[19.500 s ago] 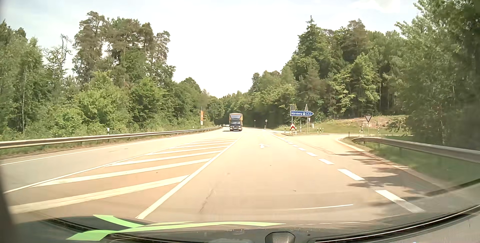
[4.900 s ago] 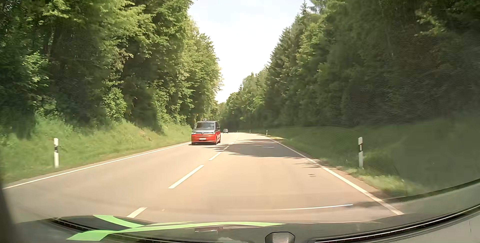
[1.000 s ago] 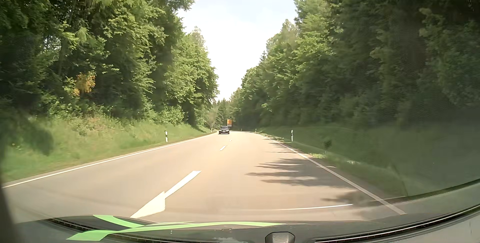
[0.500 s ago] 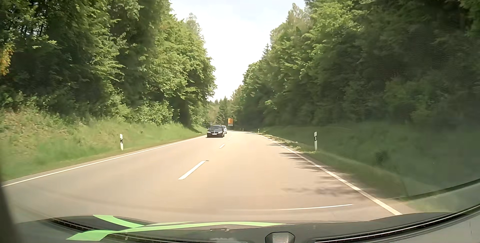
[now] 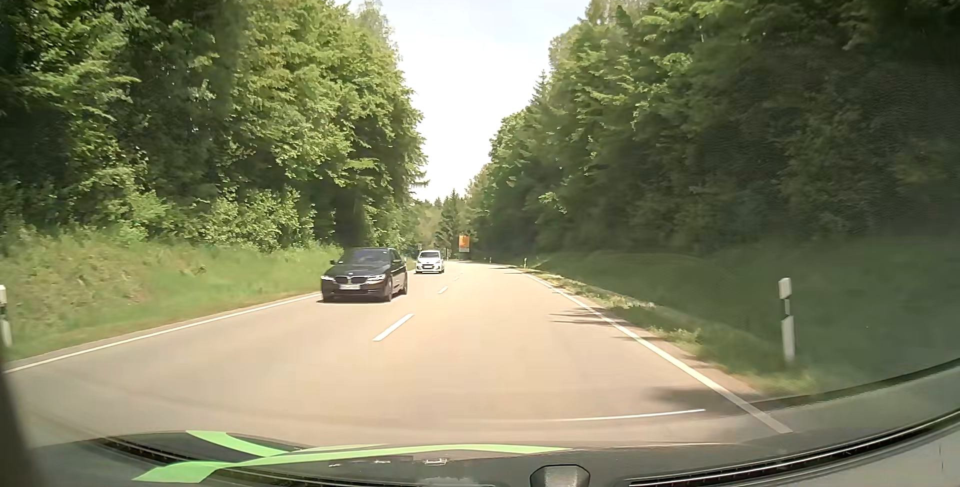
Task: Follow the waypoints while adhering to traffic rules and regulations
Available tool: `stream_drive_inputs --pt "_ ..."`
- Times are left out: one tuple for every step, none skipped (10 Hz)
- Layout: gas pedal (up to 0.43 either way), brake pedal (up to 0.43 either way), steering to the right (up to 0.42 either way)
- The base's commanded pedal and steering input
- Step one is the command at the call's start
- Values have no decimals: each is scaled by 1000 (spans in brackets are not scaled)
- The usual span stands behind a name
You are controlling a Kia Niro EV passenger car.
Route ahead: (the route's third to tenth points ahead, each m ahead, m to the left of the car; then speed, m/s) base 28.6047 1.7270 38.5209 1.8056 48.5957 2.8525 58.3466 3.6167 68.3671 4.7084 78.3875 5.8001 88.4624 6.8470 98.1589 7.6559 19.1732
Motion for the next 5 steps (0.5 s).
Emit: stream_drive_inputs --pt "189 0 -10" --pt "177 0 -10" --pt "177 0 -10" --pt "169 0 -10" --pt "157 0 -10"
